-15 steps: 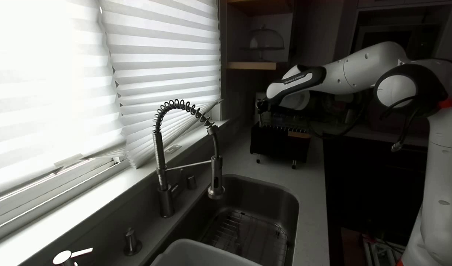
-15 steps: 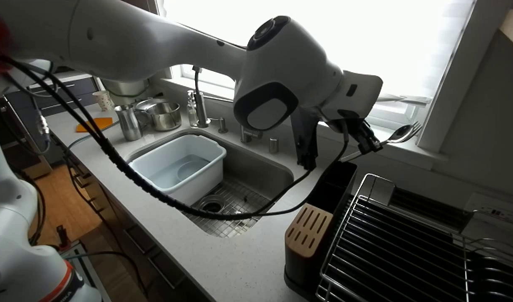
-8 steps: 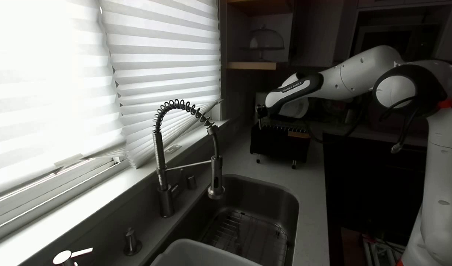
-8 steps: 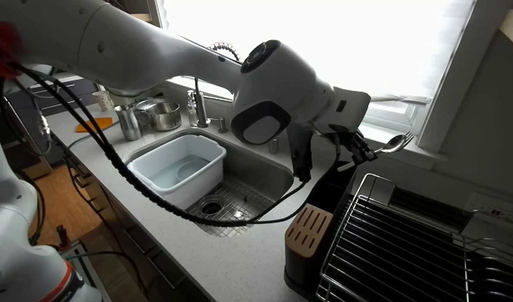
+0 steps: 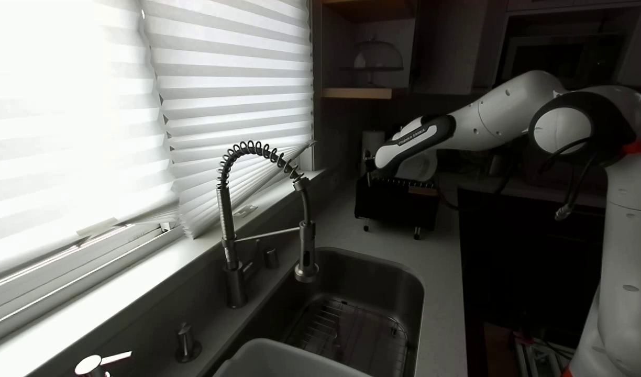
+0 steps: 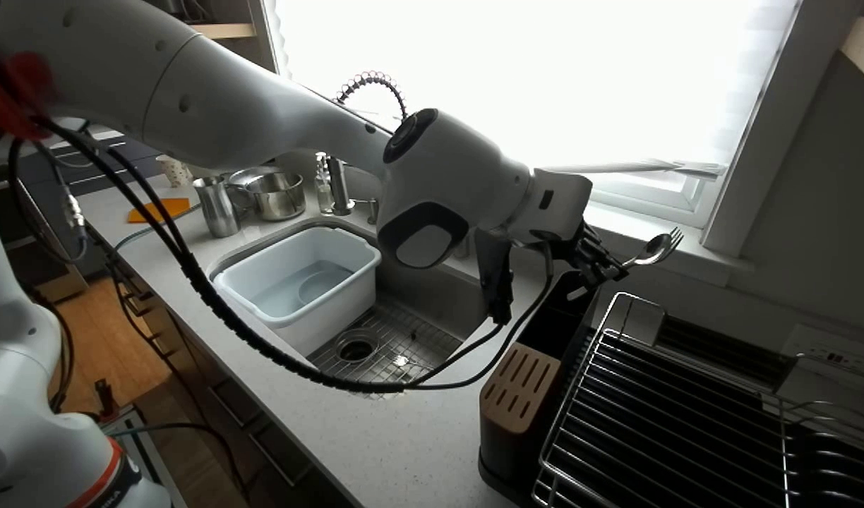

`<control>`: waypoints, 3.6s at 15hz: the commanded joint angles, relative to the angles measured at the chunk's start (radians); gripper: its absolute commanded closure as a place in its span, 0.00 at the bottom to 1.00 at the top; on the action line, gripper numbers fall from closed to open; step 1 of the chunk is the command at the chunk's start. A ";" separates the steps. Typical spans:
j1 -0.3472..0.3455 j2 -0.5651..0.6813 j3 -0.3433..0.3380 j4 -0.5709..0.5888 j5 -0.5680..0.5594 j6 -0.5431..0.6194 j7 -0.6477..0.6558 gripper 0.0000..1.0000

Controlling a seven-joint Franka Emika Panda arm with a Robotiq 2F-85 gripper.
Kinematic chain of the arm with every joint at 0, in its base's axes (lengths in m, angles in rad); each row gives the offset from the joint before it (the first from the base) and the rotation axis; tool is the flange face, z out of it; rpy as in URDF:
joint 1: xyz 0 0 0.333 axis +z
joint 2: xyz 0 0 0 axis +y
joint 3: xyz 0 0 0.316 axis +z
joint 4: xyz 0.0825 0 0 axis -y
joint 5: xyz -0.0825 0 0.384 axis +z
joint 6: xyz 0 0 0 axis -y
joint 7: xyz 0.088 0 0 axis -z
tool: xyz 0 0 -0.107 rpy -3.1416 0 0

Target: Put the spoon and fork in the drying rack

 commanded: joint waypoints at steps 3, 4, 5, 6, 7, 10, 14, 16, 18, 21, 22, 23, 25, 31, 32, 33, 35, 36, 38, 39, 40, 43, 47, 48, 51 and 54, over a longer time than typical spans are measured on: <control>0.022 -0.004 0.004 -0.078 -0.005 0.145 -0.010 0.98; 0.022 -0.006 0.000 -0.094 -0.065 0.171 0.043 0.98; 0.025 -0.003 -0.003 -0.101 -0.073 0.191 0.044 0.98; 0.026 0.000 -0.004 -0.109 -0.085 0.210 0.046 0.98; 0.026 0.004 -0.005 -0.116 -0.094 0.234 0.048 0.98; 0.036 0.011 -0.008 -0.138 -0.064 0.292 0.011 0.98; 0.045 0.023 -0.009 -0.157 -0.053 0.358 0.005 0.98; 0.052 0.026 -0.012 -0.164 -0.043 0.378 0.001 0.98; 0.059 0.026 -0.014 -0.173 -0.033 0.390 -0.004 0.90; 0.068 0.023 -0.015 -0.180 -0.015 0.393 -0.007 0.60; 0.069 0.020 -0.015 -0.180 -0.012 0.399 -0.010 0.54; 0.074 0.013 -0.017 -0.181 -0.003 0.398 -0.014 0.47; 0.081 -0.005 -0.017 -0.184 0.009 0.396 -0.017 0.32; 0.105 -0.103 -0.029 -0.189 0.042 0.328 -0.061 0.00; 0.107 -0.124 -0.033 -0.188 0.044 0.302 -0.080 0.00; 0.111 -0.146 -0.041 -0.185 0.052 0.270 -0.106 0.00; 0.113 -0.181 -0.057 -0.177 0.078 0.186 -0.148 0.00; 0.111 -0.205 -0.068 -0.177 0.087 0.108 -0.169 0.00; 0.041 -0.244 -0.052 -0.183 -0.047 -0.052 -0.058 0.00; 0.035 -0.259 -0.055 -0.172 -0.061 -0.133 -0.052 0.00; 0.023 -0.279 -0.065 -0.168 -0.142 -0.217 0.010 0.00; -0.024 -0.353 -0.029 -0.140 -0.352 -0.442 0.184 0.00; -0.027 -0.428 0.014 -0.104 -0.416 -0.622 0.265 0.00; -0.026 -0.442 0.023 -0.097 -0.419 -0.649 0.274 0.00; -0.026 -0.470 0.044 -0.089 -0.422 -0.691 0.288 0.00; -0.014 -0.460 0.037 -0.083 -0.389 -0.658 0.256 0.00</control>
